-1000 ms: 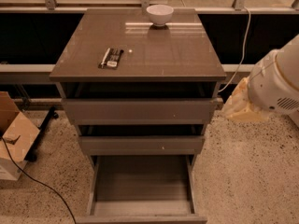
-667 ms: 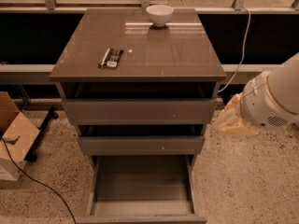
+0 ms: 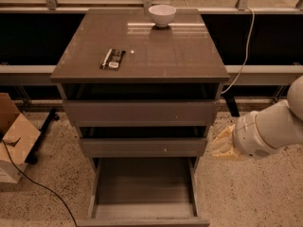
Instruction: Close bottom drawer
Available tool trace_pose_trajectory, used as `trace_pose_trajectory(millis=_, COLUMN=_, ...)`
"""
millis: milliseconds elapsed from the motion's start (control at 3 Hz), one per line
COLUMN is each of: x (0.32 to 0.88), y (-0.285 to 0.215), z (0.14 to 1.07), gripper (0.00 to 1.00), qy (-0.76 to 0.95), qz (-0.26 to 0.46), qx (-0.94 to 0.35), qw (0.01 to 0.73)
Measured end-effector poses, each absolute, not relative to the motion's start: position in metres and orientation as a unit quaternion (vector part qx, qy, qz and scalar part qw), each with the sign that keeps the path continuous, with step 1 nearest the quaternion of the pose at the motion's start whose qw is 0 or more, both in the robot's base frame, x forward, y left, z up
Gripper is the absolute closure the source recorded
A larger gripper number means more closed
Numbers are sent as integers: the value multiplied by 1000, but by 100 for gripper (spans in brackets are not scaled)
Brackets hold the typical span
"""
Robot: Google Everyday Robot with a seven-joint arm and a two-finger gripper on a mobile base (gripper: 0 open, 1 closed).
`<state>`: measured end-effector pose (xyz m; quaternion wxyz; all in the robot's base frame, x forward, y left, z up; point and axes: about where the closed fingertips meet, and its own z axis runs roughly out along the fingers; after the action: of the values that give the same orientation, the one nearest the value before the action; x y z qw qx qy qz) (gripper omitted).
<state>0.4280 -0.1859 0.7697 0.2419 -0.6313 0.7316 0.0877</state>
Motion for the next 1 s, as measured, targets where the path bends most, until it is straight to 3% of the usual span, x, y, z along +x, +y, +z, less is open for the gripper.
trace_pose_trajectory(millis=333, x=439, y=-199, z=710, gripper=100, qy=732, qz=111, qx=-628, qw=240)
trace_pose_trajectory(millis=1000, x=440, y=-194, z=691, gripper=100, qy=735, qz=120, qx=-627, qw=228)
